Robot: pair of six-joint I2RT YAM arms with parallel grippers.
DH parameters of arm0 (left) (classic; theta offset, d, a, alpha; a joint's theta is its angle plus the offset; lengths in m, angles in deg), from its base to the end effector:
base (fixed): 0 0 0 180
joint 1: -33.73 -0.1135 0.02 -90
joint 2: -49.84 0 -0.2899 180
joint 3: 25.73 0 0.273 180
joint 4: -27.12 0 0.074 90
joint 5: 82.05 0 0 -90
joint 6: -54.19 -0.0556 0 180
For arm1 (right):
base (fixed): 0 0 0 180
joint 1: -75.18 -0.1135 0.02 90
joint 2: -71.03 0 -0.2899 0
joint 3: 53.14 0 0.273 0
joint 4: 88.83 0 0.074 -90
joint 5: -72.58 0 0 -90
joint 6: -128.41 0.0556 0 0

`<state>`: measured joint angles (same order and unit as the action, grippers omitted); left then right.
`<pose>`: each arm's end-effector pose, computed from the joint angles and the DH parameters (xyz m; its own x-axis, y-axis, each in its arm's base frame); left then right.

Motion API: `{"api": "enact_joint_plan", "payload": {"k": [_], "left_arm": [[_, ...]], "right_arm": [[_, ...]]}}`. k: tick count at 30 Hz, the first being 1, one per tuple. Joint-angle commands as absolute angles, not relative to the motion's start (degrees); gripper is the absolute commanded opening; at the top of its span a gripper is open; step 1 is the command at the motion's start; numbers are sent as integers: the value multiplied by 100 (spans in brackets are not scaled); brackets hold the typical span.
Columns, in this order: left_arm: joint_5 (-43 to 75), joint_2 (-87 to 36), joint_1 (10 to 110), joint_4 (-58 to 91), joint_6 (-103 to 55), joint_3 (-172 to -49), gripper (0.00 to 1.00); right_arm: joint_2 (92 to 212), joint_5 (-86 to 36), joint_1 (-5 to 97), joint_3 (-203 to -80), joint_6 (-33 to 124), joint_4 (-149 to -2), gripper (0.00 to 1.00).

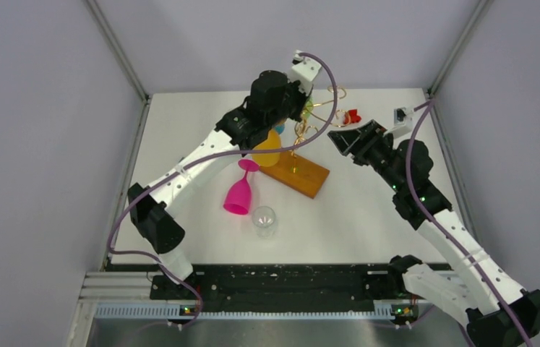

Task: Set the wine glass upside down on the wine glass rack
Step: Place the wine glass at the center of the board.

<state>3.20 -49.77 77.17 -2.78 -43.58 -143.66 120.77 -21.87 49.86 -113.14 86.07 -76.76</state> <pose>0.3331 -0.3091 0.4592 -0.0597 0.2421 -0.9684 0.6403 0.7536 0.1489 0.2066 0.1025 0.3793 -0.3862 0.6325 -0.6714 -0.3133 0.5946 0.7404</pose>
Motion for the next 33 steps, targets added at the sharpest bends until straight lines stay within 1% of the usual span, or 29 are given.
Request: {"api": "enact_joint_plan", "payload": {"k": [1,4,10,13,15,17,22,26,27,28,33], "left_arm": [[88,-4520,7732,210,-4350,-14030,0],[50,-4469,7724,212,-4349,-13972,0],[51,-4399,7715,273,-4326,-13863,0],[57,-4396,7710,268,-4317,-13854,0],[56,-4402,7706,274,-4318,-13845,0],[65,-4404,7707,267,-4321,-13844,0],[48,-4380,7697,310,-4316,-13818,0],[48,-4338,7697,388,-4312,-13818,0],[59,-4333,7697,414,-4304,-13816,0],[76,-4318,7697,441,-4299,-13818,0],[206,-4345,7697,528,-4300,-13886,0]], "right_arm": [[12063,-2107,5104,-11561,9049,-8147,67],[12158,-2416,5417,-11445,9478,-8379,68],[12502,-3442,5980,-11039,10555,-9549,68],[12760,-3689,5998,-11047,10766,-9865,64],[12863,-3793,5998,-11040,10843,-9984,59],[12903,-3806,5998,-11031,10867,-10029,51],[12888,-3707,6001,-11022,10750,-10042,24],[12853,-3761,6001,-11033,10635,-10097,7],[12817,-3765,5998,-11032,10602,-10104,1],[12765,-3764,5996,-11043,10542,-10095,0],[12514,-3661,5996,-11158,10267,-9841,0]]}}
